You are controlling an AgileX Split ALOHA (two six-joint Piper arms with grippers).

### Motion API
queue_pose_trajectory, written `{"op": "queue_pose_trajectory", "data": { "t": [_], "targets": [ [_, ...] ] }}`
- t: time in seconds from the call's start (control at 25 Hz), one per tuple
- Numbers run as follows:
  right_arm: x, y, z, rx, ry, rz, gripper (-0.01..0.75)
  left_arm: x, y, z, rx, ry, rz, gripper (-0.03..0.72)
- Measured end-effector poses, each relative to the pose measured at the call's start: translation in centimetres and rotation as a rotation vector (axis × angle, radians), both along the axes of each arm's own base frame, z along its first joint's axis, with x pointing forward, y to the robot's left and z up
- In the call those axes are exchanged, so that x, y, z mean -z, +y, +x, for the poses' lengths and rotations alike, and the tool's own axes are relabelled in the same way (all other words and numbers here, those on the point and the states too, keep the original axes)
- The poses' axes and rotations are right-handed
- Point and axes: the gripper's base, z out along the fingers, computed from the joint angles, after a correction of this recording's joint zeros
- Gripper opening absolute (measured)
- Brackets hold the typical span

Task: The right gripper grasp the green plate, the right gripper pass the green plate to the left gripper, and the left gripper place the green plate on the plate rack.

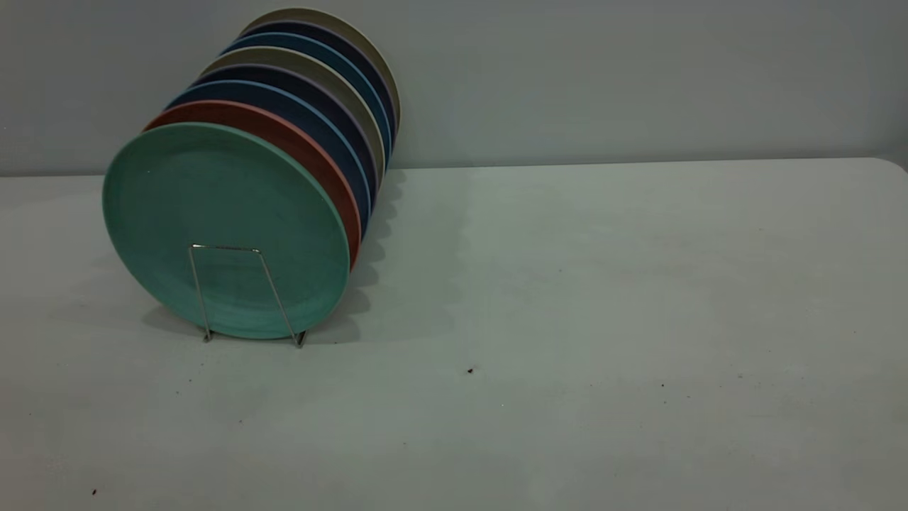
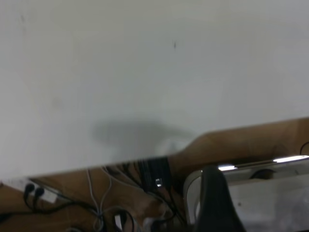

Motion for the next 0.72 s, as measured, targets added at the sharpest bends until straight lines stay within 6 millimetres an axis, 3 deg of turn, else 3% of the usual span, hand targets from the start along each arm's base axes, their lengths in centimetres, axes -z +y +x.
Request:
{"op": "queue_pose_trajectory", "data": {
  "t": [0.24, 0.72],
  "targets": [
    [0.0, -0.3, -0.8, -0.007, -0.061, 0.013, 0.442, 2.9, 0.8, -3.4, -0.075, -0.092, 0.042, 0.502],
    [0.0, -0.3, -0.9, -0.016, -0.059, 0.022, 0.442, 3.1, 0.9, -7.0, -0.084, -0.353, 0.024, 0.502]
  ]
}}
